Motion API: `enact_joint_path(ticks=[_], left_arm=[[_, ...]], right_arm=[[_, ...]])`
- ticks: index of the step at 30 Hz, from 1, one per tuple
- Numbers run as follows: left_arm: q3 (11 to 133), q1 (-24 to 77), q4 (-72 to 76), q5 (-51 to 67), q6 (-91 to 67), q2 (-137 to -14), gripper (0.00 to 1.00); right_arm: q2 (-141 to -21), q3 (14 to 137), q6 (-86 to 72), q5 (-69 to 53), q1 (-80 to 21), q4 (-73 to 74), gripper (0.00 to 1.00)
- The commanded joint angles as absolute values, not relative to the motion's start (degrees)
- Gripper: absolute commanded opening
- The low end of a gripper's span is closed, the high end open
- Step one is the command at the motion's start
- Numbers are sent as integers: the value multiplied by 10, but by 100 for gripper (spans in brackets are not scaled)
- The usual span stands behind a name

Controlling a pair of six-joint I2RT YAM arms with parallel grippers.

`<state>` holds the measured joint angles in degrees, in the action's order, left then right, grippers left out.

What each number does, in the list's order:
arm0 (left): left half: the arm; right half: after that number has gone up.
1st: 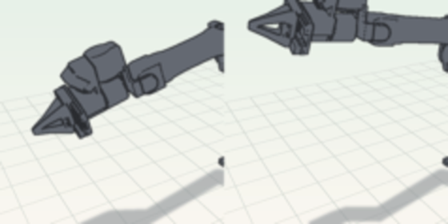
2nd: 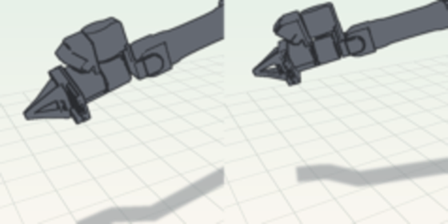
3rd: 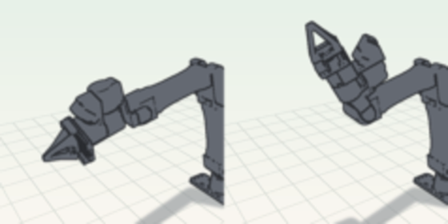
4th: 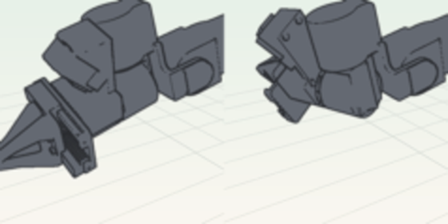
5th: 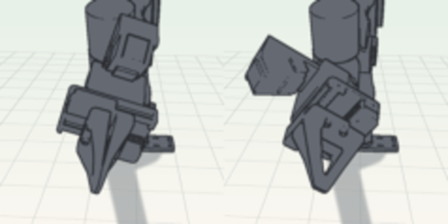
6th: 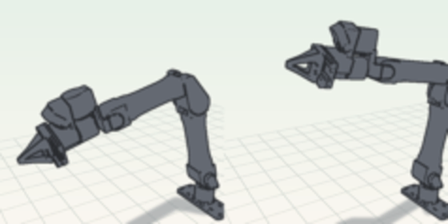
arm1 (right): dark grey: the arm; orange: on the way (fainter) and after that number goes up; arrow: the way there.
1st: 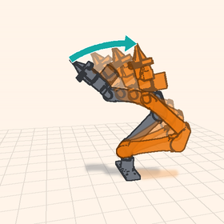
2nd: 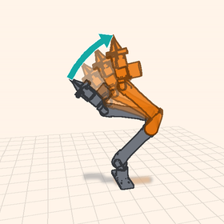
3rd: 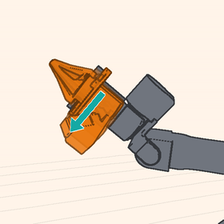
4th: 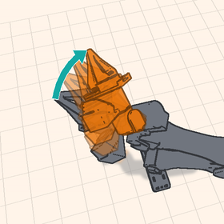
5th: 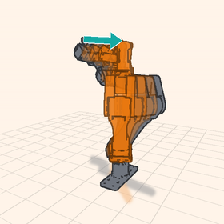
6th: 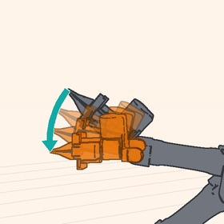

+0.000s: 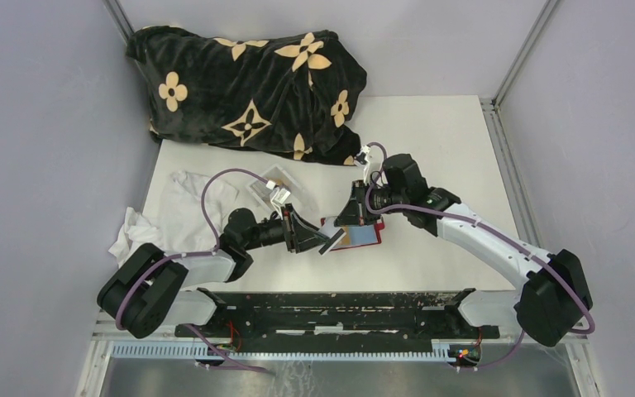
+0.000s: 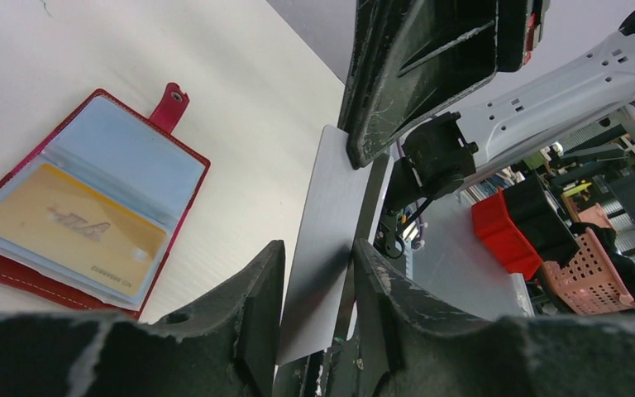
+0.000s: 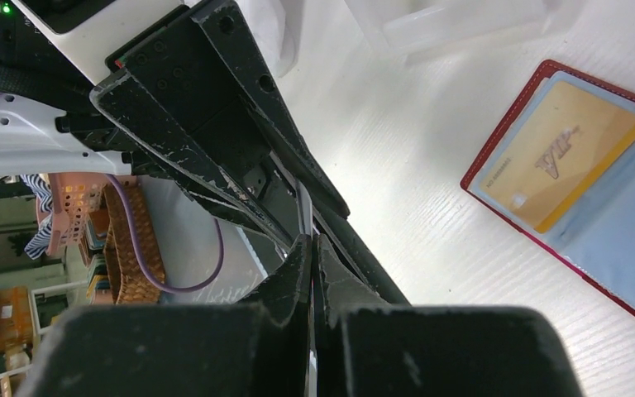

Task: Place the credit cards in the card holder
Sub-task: Pick up the credit card from the storage box.

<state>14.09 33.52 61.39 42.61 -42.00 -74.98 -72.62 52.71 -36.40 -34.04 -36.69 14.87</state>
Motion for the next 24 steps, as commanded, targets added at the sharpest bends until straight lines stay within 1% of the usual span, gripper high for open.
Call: enact_joint_path(ticks=[1,15,16,18,22,23,24], left_arm=[[159,337,653,446,-431,-748,40],[161,337,642,426,-420,-752,37],[162,337,641,425,-420,-754,35],[165,337,638,425,-419,-757,27],[170,337,644,425,-424,-779,7],[170,337,649,424,-428,-785,4],[169,337,655,422,-433,-792,3]], right_arm=[[-732,524,-368,-364,-359,110,1],[-745,511,-359,-381,-345,110,1],[-745,510,-359,-381,-343,109,1],[-745,507,-359,-382,-341,107,1],[-748,504,-362,-385,-338,100,1],[-749,504,-362,-386,-338,99,1],[-751,504,-362,-387,-338,97,1]])
